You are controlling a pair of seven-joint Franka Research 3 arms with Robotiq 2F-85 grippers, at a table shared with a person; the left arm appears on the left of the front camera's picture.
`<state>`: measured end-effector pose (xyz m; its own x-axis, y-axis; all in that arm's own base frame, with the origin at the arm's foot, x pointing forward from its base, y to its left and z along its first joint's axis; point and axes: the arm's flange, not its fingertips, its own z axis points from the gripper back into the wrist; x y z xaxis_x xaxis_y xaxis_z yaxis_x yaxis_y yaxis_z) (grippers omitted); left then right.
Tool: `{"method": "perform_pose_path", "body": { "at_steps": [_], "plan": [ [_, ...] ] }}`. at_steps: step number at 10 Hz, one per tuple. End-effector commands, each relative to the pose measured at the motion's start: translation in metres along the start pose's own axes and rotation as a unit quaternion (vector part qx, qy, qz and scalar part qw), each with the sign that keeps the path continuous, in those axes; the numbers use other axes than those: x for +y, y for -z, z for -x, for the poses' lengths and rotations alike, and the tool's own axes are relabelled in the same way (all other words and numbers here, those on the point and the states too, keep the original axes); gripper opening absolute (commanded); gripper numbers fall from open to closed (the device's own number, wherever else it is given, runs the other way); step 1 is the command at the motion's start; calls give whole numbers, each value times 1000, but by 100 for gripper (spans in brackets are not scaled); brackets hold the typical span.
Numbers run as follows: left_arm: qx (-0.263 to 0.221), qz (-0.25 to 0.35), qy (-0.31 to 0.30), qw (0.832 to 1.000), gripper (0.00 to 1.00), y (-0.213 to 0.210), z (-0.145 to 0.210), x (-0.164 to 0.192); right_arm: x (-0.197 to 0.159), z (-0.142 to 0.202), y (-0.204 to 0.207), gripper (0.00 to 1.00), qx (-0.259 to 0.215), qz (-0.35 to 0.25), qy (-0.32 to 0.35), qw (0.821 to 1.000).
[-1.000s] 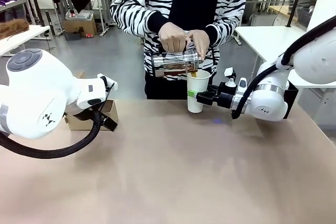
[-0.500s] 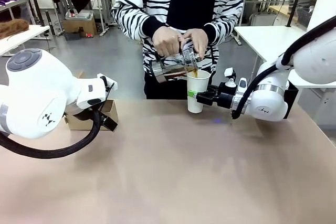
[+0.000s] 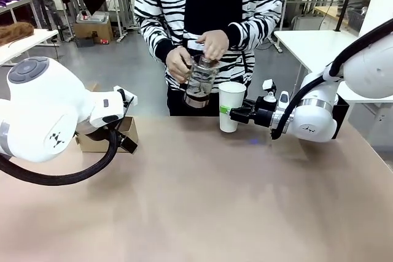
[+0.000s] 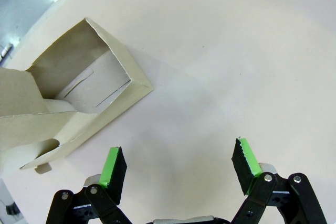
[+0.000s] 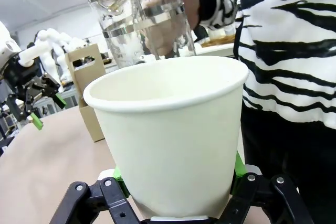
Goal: Pour a drink into a cup and package it in a carrier.
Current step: When a person places the Paper Cup Lid on the 600 ml Paper Cup , lift the 600 ml Paper Cup.
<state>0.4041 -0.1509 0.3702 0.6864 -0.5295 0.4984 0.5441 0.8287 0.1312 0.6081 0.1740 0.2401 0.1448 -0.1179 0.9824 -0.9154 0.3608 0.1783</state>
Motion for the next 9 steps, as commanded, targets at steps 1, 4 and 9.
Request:
{"method": "perform_pose_path", "body": {
  "at_steps": [1,4,9],
  "plan": [
    [0,1,0,1000,100,0,0,0,2,-5,1,80,-4,-2,-2,1000],
    [0,1,0,1000,100,0,0,0,2,-5,1,80,-4,-2,-2,1000],
    [0,1,0,1000,100,0,0,0,2,-5,1,80,-4,-2,-2,1000]
  ]
}}
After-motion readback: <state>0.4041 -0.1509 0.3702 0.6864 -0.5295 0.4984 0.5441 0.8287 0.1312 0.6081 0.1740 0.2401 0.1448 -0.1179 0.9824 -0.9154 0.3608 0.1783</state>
